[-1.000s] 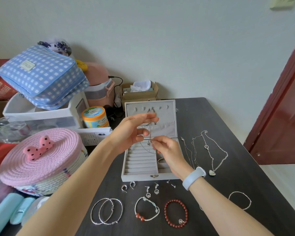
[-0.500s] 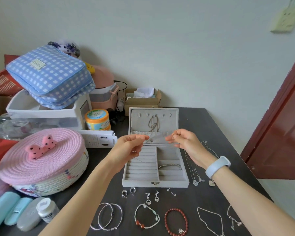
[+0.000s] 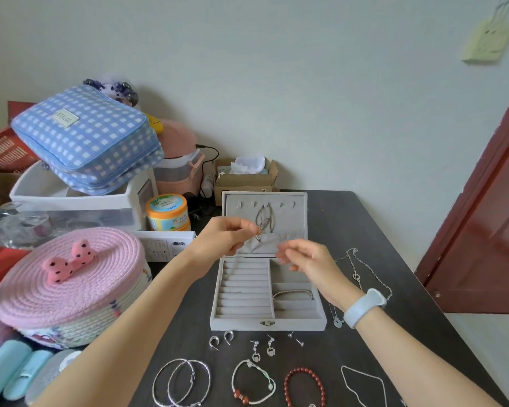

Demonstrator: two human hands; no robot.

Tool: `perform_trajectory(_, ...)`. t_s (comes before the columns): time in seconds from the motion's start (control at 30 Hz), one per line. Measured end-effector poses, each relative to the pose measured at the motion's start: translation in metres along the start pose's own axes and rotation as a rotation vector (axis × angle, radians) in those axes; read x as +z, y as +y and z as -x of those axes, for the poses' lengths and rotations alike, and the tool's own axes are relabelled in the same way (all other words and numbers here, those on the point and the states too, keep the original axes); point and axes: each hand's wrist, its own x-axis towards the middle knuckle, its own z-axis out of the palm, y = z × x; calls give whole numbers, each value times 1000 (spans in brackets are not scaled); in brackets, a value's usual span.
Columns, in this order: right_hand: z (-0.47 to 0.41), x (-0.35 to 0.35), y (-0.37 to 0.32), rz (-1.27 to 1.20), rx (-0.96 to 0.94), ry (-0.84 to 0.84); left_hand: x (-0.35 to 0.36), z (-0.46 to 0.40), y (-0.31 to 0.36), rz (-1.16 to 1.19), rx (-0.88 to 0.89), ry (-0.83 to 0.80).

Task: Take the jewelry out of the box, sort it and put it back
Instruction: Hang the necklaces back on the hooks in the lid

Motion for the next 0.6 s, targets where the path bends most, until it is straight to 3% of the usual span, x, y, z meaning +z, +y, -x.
perform_trajectory(0.13,-3,13,-12,-415,103,-27,4,-1,2,40,32,0)
perform_trajectory(0.3,-1,23,-17,-574,166,-111,9,-1,-1,58,41,105)
perform_trajectory(0.47,3,25,-21,-411,86,-67,20,3,-5,85,41,171)
perform_trajectory(0.6,7,26,-24,-110,-73,93,27,6,-8,144,6,197)
